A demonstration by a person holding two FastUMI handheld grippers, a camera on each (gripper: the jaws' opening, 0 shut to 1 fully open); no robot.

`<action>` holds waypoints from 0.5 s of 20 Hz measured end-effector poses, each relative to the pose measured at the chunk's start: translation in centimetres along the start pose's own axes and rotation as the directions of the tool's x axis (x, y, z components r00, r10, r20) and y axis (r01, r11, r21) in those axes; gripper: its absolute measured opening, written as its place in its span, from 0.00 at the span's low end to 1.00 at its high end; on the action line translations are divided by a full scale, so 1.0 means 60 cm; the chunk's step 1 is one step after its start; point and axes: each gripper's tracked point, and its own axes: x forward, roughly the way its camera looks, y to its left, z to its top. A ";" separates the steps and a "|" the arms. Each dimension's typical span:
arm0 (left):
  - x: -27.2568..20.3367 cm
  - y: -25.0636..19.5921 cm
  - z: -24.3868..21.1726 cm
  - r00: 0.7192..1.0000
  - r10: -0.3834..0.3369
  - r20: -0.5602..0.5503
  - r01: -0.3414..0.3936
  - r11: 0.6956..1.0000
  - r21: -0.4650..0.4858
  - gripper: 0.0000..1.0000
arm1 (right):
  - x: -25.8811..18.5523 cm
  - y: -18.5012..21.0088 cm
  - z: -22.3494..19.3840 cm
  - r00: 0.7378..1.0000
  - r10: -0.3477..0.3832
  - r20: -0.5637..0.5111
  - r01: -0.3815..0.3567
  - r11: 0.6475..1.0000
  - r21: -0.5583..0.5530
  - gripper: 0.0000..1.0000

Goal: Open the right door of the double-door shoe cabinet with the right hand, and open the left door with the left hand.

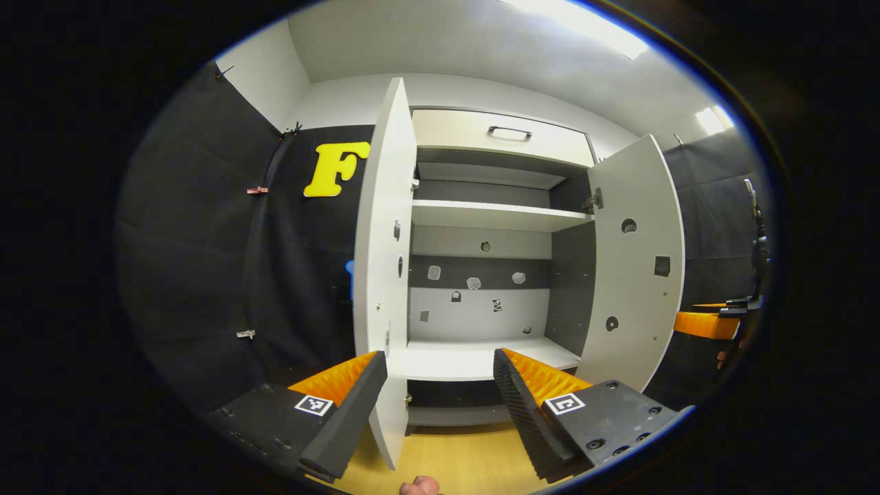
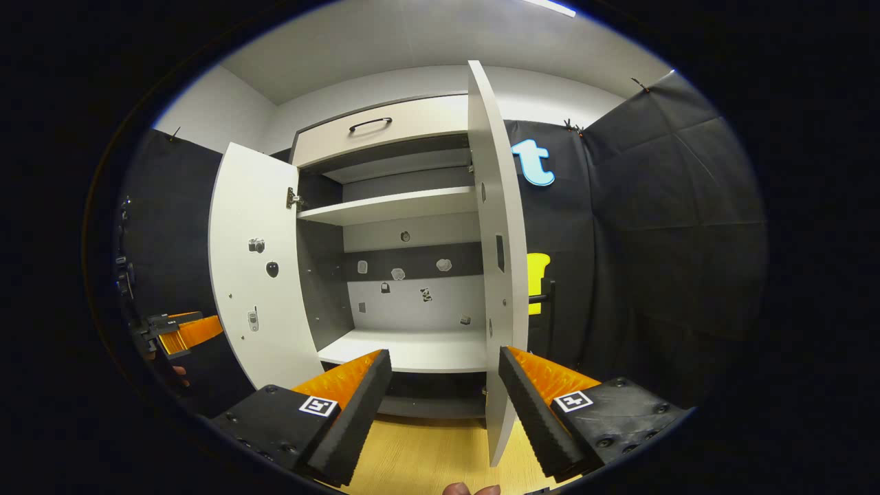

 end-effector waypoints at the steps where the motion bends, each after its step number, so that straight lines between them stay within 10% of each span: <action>1: 0.001 -0.010 0.001 1.000 -0.007 0.000 0.007 1.000 -0.004 0.96 | 0.003 -0.002 0.000 1.000 -0.005 0.000 0.005 1.000 0.000 0.98; 10: 0.003 -0.065 -0.003 0.999 -0.051 -0.005 0.051 0.999 -0.006 0.96 | -0.001 -0.001 0.001 1.000 -0.013 0.008 0.013 1.000 0.008 0.98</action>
